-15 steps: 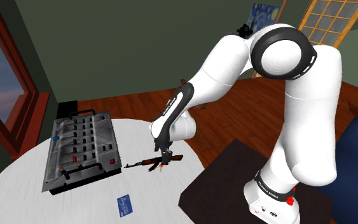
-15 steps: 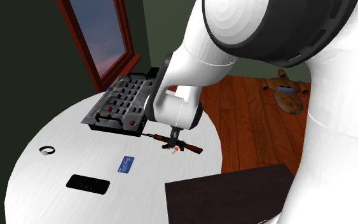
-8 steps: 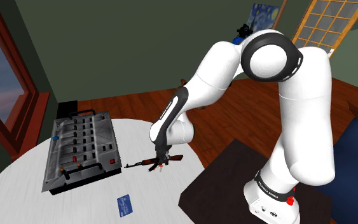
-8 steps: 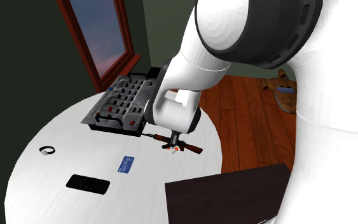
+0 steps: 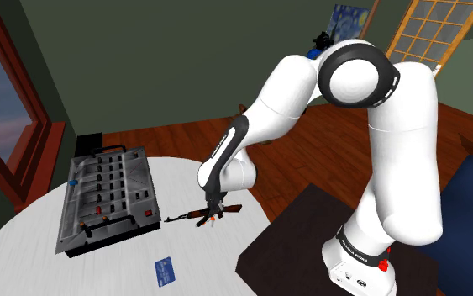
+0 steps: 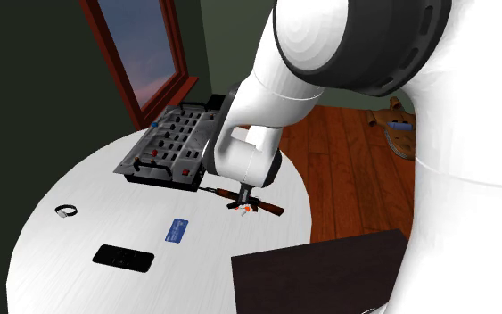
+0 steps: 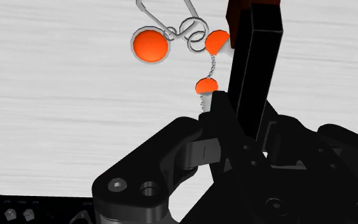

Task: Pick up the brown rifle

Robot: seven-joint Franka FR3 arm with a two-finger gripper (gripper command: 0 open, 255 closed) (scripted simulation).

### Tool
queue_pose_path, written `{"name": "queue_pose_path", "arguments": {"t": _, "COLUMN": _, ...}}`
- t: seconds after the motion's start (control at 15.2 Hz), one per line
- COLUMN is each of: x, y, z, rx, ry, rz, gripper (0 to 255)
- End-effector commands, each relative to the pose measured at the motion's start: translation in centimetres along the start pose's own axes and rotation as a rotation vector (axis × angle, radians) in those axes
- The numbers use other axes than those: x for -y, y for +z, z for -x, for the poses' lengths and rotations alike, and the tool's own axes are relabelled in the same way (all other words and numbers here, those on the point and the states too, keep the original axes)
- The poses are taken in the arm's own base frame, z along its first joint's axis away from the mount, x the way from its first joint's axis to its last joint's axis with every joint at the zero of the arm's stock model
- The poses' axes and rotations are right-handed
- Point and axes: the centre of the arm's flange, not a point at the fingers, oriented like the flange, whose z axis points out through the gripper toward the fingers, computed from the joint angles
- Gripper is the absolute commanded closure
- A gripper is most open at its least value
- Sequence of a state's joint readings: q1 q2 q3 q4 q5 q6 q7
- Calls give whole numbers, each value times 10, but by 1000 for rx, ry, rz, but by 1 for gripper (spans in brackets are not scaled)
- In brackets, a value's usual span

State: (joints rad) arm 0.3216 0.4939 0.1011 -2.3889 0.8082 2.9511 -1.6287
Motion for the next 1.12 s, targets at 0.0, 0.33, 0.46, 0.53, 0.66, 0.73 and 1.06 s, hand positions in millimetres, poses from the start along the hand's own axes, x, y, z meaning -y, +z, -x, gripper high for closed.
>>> {"name": "queue_pose_path", "arguments": {"t": 0.0, "x": 0, "y": -5, "z": -1, "rx": 0, "ry": 0, "rz": 0, "gripper": 255}}
{"name": "queue_pose_path", "arguments": {"t": 0.33, "x": 1, "y": -31, "z": -7, "rx": 0, "ry": 0, "rz": 0, "gripper": 255}}
{"name": "queue_pose_path", "arguments": {"t": 0.46, "x": 1, "y": -41, "z": -9, "rx": 0, "ry": 0, "rz": 0, "gripper": 255}}
{"name": "queue_pose_path", "arguments": {"t": 0.53, "x": 1, "y": -46, "z": -11, "rx": 0, "ry": 0, "rz": 0, "gripper": 255}}
{"name": "queue_pose_path", "arguments": {"t": 0.66, "x": 2, "y": -56, "z": -13, "rx": 0, "ry": 0, "rz": 0, "gripper": 255}}
{"name": "queue_pose_path", "arguments": {"t": 0.73, "x": 2, "y": -62, "z": -14, "rx": 0, "ry": 0, "rz": 0, "gripper": 255}}
{"name": "queue_pose_path", "arguments": {"t": 1.06, "x": 2, "y": -78, "z": -18, "rx": 0, "ry": 0, "rz": 0, "gripper": 255}}
